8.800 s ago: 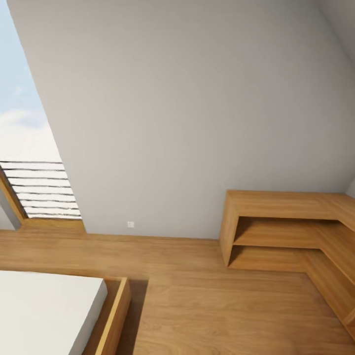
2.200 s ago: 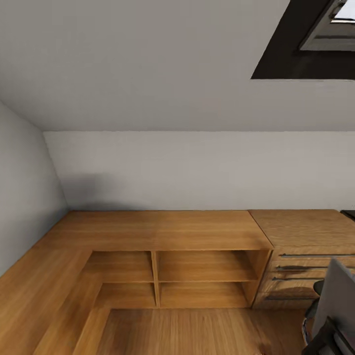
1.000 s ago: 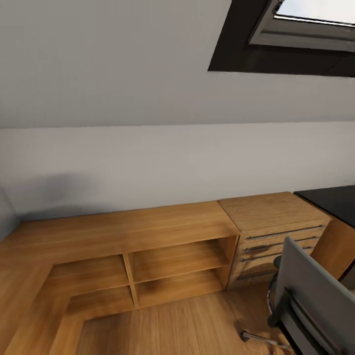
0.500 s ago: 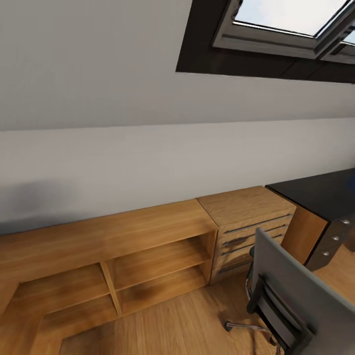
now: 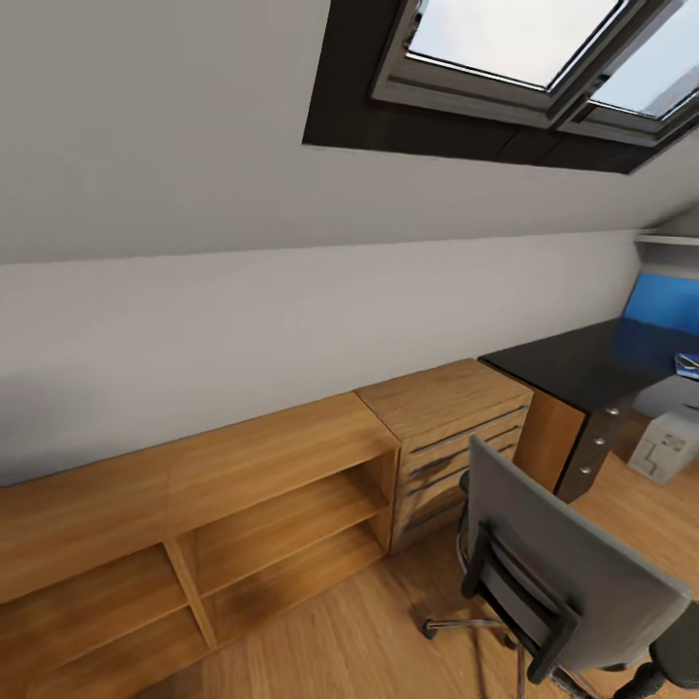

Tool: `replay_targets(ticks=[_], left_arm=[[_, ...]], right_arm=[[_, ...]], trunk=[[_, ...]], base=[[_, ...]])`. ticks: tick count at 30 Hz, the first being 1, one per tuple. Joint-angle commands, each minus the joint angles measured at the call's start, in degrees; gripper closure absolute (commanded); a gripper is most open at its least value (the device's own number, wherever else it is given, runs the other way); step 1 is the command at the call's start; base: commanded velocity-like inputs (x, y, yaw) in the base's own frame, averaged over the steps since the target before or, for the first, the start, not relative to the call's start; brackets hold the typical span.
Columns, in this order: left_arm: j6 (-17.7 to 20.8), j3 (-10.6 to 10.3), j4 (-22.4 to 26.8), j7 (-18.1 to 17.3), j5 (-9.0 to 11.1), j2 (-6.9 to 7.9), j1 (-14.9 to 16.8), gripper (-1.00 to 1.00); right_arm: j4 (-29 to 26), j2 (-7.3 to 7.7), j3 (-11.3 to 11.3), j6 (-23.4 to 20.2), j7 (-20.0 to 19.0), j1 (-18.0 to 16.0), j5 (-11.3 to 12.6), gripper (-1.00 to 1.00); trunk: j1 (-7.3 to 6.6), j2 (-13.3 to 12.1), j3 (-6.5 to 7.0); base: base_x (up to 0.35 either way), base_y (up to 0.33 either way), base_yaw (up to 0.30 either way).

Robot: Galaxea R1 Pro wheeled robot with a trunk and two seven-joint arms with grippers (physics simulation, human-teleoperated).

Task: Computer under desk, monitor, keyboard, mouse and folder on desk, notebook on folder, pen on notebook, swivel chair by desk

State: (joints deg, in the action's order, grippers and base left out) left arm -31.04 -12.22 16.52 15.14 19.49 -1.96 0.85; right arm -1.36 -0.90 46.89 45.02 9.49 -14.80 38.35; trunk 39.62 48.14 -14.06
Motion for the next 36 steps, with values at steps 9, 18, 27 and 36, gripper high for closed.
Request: replay_targets(ticks=[9, 18, 27, 36], left_arm=[[-0.16, -0.44, 0.0, 0.41, 0.29, 0.03, 0.03, -1.0], [-0.16, -0.35, 0.0, 0.41, 0.29, 0.1, 0.03, -1.0], [-0.16, -0.18, 0.0, 0.41, 0.45, 0.11, 0.03, -1.0], [-0.16, 0.0, 0.0, 0.41, 0.55, 0.11, 0.03, -1.0]], right_arm=[[0.05, -0.07, 0.33, 0.07, 0.62, -0.05, 0.05, -1.0], [0.05, 0.0, 0.25, 0.04, 0.62, -0.05, 0.11, -1.0], [0.05, -0.06, 0.11, -0.93, 0.7, -0.05, 0.31, -1.0], [0.05, -0.07, 0.05, -1.07, 0.71, -0.05, 0.32, -1.0]], trunk=[[0.01, 0.06, -0.01], [0.01, 0.06, -0.01], [0.01, 0.06, -0.08], [0.01, 0.06, -0.21]], base=[[0.0, 0.038, -0.297], [0.0, 0.001, -0.297], [0.0, 0.0, -0.29], [0.003, 0.002, -0.278]])
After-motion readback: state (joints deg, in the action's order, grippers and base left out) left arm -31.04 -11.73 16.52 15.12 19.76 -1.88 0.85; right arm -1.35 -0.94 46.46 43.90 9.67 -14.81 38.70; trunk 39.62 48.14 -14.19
